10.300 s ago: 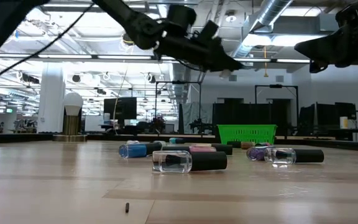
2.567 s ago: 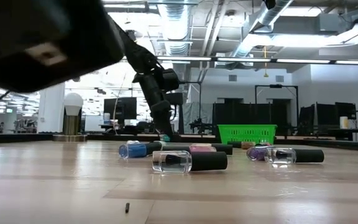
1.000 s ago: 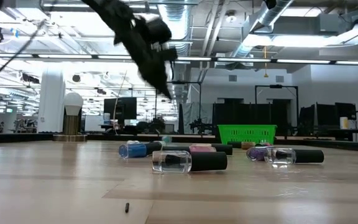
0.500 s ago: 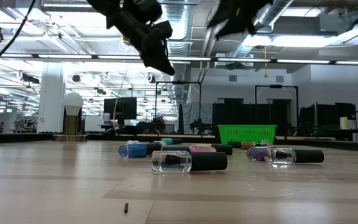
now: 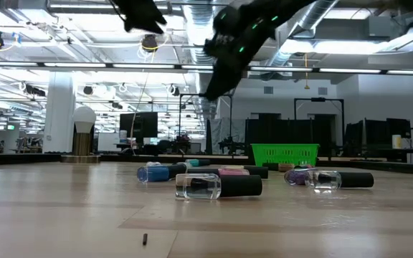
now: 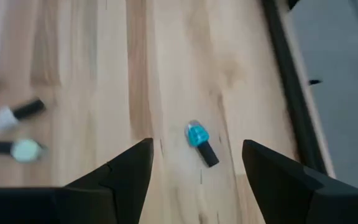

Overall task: Pick & Place Nail Polish
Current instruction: Put the light blue nail polish into the green bin

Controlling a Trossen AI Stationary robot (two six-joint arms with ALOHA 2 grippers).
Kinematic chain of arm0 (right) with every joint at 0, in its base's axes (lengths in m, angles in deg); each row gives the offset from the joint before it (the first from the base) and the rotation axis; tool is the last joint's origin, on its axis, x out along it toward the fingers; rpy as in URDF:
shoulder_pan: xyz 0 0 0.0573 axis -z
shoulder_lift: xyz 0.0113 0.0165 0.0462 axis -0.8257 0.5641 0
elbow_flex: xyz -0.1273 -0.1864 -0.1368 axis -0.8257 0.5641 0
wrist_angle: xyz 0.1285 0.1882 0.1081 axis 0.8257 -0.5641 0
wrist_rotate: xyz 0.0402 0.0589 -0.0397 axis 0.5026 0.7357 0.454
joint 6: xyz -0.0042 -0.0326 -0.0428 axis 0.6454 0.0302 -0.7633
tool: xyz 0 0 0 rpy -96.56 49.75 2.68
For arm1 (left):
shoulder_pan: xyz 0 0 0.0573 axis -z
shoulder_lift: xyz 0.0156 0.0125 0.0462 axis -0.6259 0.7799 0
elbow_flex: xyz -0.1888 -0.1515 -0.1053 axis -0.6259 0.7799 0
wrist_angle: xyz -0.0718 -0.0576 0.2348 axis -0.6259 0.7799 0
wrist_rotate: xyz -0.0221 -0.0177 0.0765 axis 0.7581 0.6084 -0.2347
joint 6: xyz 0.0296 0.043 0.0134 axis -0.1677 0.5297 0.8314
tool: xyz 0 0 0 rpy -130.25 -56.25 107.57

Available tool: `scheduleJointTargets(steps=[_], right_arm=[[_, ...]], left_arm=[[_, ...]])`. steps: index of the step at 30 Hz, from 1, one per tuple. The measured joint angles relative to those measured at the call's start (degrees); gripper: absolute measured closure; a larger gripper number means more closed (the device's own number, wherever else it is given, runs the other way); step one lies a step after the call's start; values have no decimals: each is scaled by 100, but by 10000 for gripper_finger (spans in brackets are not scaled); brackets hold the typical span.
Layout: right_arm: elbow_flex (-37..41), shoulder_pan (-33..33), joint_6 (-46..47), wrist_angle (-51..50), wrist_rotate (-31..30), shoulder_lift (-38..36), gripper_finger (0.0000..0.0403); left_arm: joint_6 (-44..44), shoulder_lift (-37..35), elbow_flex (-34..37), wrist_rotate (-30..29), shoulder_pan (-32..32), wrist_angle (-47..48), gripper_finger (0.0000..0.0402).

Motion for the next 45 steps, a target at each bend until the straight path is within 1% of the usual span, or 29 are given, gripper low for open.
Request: scheduleJointTargets(steps=[6,10,13,15,18,26,29,31,33,35,36,37,40,43,45], right_arm=[[-1515,114,-767,-995,63,1345,163],[-2405,55,-1170,-1745,55,2138,163],[-3009,52,-1446,-2263,2,2615,163],[-3375,56,-1647,-2602,-401,2859,163],[-3638,140,-1614,-2576,-443,3017,163],[-3655,466,-2108,-2633,-442,3004,168],[-3656,579,-1873,-2794,-376,3003,176],[-3653,635,-1715,-3031,-138,2956,179],[-3639,675,-1512,-3290,193,2749,180],[-3651,701,-1343,-3433,363,2399,180],[-3655,712,-1307,-3571,442,2195,181],[-3655,718,-1307,-3683,474,1992,181],[-3652,724,-1267,-3844,466,1410,184],[-3654,723,-1023,-3870,470,741,188],[-3657,698,-864,-3928,470,320,191]], left_arm=[[-493,-789,0,-403,291,287,207],[-707,-1116,0,-687,488,558,215],[-851,-1265,-2,-812,603,690,221],[-889,-1312,-2,-858,648,725,224],[-975,-1329,-2,-904,730,719,227],[-1028,-1285,-2,-902,753,726,225],[-1032,-1291,-2,-964,749,721,225],[-966,-1208,-2,-1341,749,718,224],[-655,-1042,48,-1781,733,644,224],[-333,-853,285,-1922,580,403,224],[-248,-745,474,-1821,446,169,224],[-224,-620,705,-1591,304,-156,224],[-118,-221,1528,-669,-84,-1416,224],[178,288,2230,-285,-407,-2789,224],[366,723,2519,18,-577,-3603,216]])
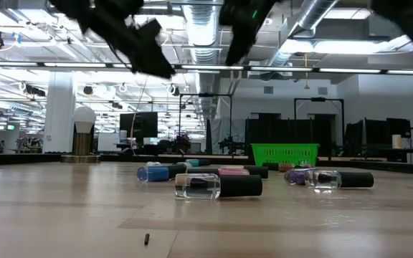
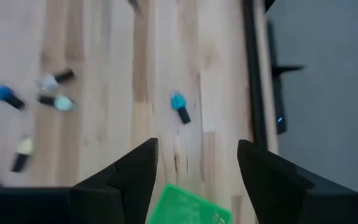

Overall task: Pick & Place Nail Polish
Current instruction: Put the light blue nail polish into the green bin

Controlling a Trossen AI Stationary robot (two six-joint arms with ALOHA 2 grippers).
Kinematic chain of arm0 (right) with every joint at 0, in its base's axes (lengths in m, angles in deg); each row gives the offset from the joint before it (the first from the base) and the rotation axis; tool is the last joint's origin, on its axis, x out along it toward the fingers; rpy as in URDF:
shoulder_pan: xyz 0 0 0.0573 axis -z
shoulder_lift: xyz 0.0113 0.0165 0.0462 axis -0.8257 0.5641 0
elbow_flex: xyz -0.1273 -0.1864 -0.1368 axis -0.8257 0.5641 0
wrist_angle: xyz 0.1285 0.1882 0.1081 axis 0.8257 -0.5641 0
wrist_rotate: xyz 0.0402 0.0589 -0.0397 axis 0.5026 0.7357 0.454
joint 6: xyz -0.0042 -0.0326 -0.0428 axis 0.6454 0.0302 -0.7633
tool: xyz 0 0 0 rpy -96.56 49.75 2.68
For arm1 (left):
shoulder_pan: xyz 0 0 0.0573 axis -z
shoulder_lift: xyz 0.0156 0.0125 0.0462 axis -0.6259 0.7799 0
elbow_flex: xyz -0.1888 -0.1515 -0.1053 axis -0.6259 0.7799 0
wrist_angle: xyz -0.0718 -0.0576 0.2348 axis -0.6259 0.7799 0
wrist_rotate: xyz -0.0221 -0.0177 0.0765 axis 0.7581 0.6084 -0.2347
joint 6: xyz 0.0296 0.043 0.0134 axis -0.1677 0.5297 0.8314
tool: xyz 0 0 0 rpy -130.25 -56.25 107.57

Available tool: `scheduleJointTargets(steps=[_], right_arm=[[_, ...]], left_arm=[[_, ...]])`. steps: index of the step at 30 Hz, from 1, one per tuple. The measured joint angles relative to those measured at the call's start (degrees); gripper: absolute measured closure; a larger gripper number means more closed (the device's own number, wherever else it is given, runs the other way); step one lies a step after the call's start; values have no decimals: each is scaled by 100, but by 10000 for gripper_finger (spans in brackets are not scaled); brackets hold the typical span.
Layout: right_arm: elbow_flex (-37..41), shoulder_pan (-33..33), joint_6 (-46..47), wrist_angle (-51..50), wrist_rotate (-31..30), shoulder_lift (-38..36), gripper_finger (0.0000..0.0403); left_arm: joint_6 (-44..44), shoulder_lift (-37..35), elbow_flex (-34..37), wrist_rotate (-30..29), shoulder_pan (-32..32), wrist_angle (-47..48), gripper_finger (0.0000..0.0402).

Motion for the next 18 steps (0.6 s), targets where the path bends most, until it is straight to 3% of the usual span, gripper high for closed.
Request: scheduleJointTargets(steps=[3,11,18], right_arm=[[-1,-79,213,-56,-2,-483,194],[3,-369,788,-78,-8,-1313,202],[3,-635,1062,-86,-14,-1527,213]], left_arm=[[160,751,116,494,-149,-556,184],[173,2283,125,551,-84,-1278,75],[478,2785,114,585,-49,-1694,66]])
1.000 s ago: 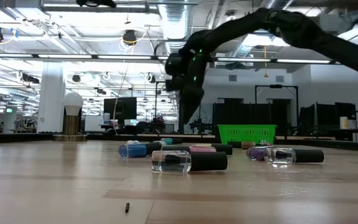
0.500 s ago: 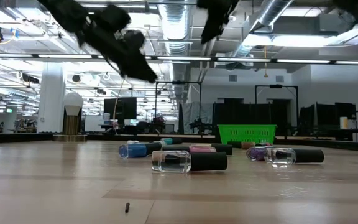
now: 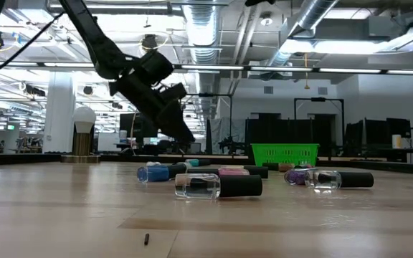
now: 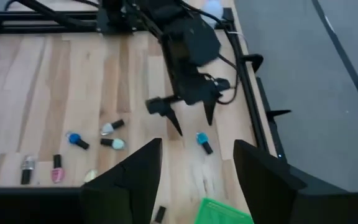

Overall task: Pick & Place Nail Polish
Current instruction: Put the light blue nail polish into the green bin

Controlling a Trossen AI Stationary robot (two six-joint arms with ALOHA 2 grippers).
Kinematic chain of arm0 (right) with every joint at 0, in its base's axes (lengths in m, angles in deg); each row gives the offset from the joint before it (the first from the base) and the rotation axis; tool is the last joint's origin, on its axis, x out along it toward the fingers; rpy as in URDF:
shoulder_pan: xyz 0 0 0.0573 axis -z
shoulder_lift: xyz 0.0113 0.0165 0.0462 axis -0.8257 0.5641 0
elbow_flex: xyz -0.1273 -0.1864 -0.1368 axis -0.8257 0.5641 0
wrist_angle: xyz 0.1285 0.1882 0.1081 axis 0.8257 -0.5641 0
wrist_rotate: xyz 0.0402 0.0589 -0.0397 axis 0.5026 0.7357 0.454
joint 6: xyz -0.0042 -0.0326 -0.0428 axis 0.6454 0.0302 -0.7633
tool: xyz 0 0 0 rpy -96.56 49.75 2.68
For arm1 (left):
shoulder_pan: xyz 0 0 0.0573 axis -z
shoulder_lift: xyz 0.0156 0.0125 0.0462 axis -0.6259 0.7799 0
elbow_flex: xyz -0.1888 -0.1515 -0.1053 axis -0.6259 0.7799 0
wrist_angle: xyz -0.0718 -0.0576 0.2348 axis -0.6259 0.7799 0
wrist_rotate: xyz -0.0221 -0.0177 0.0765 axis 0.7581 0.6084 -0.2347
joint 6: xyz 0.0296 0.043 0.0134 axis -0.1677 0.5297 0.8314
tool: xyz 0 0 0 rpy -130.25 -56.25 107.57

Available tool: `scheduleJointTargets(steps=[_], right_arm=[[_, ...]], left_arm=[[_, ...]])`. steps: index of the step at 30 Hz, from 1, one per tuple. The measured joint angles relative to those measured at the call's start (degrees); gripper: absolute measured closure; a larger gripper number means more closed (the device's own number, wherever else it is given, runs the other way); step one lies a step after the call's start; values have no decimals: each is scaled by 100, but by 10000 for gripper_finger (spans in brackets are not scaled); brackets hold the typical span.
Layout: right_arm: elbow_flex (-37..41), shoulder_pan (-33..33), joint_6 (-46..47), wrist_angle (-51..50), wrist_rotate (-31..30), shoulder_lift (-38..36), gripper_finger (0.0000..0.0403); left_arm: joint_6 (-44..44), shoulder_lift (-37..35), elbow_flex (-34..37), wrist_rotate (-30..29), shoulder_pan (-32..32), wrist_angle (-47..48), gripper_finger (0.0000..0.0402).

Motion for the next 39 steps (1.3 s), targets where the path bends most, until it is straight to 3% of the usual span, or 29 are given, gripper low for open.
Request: scheduleJointTargets(steps=[11,16,21,39], right_arm=[[6,-319,173,-200,1,59,224],[4,-455,331,-203,-1,57,222],[4,-598,366,-289,1,56,226],[4,-842,464,-272,3,45,228]], left_arm=[[114,501,-267,-144,2,-263,75],[162,1005,-671,-131,10,129,76],[299,1076,-988,-338,72,541,91],[562,1090,-973,-719,127,778,294]])
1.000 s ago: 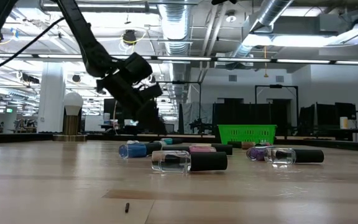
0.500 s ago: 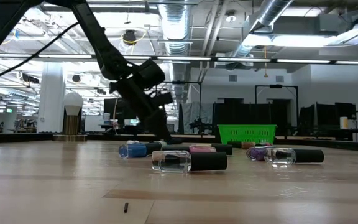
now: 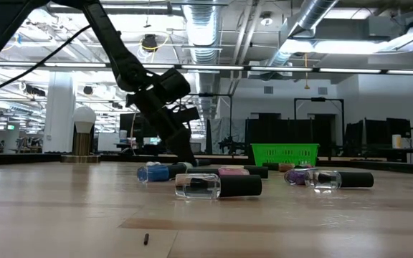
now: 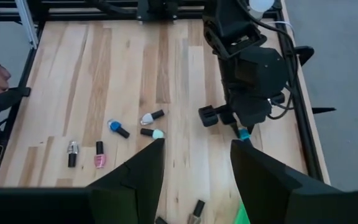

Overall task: Pick & Place Nail Polish
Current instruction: Put the light blue nail polish into the green bin

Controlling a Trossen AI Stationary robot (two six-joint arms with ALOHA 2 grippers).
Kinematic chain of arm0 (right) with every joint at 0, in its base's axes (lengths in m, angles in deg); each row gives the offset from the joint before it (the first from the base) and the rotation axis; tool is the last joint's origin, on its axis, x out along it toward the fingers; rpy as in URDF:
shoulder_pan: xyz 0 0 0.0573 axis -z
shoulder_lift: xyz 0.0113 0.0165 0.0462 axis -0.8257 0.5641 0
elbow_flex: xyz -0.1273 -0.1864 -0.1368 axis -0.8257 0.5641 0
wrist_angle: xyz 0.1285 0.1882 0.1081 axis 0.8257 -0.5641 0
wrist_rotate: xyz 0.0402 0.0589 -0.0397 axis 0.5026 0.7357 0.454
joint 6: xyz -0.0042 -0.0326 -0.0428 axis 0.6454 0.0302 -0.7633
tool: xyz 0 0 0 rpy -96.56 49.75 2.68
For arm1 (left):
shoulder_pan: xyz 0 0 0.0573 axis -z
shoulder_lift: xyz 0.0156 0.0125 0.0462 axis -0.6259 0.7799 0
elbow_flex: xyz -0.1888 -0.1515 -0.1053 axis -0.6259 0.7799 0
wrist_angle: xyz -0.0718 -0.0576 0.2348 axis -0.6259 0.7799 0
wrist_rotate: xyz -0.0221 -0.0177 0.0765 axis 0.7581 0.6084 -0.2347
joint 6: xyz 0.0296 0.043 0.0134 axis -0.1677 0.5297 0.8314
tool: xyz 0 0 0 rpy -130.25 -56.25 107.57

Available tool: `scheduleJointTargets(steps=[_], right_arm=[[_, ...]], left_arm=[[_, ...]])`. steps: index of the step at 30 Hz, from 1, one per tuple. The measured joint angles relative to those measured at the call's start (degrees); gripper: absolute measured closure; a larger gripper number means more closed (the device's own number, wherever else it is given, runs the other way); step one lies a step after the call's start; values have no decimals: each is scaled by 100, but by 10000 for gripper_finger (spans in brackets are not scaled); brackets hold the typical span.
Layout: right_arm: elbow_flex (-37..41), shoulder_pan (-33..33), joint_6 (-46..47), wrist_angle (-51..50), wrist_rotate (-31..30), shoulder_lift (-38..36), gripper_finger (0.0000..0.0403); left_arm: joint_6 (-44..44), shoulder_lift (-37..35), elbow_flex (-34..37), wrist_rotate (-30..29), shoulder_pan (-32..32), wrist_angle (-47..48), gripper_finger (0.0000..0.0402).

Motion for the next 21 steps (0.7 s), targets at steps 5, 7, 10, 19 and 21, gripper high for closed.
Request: scheduleJointTargets(steps=[5,7,10,19,21], right_arm=[[0,-92,111,1,0,-57,228],[-2,-142,129,7,0,-87,228],[-2,-181,153,3,-2,-97,228],[-2,-95,408,201,-2,-119,228],[-2,-96,411,250,-2,-119,228]], left_arm=[[123,-19,-5,-37,13,50,316],[111,-32,-11,-39,48,83,318],[9,-154,-11,-62,140,248,324],[-484,-1137,85,6,190,571,401],[-576,-1378,193,5,198,618,401]])
